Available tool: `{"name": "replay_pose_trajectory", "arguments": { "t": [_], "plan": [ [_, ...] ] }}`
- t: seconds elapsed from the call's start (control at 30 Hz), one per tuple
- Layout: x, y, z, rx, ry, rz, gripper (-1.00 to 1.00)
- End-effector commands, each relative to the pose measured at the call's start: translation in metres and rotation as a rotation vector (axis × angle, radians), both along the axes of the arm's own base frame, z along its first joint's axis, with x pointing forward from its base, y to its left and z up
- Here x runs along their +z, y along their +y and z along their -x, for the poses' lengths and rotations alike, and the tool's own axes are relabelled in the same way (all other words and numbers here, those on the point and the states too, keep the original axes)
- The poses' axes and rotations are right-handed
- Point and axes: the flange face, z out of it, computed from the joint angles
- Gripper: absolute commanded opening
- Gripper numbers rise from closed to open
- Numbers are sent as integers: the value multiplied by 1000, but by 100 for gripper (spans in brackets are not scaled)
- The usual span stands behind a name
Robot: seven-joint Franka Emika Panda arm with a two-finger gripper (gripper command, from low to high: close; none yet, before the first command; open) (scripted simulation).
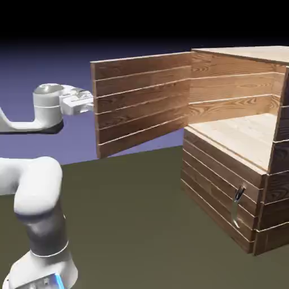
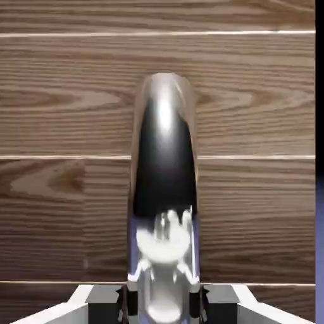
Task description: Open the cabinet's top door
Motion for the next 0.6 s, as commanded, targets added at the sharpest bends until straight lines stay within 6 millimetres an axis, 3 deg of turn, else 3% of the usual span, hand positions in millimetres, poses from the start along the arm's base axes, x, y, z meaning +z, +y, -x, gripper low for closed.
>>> {"name": "replay_pose_trajectory", "arguments": {
  "t": [0.0,0.57],
  "plan": [
    [0,9,0,-21,0,0,-100],
    [0,137,-18,-316,0,0,-100]
  ]
}}
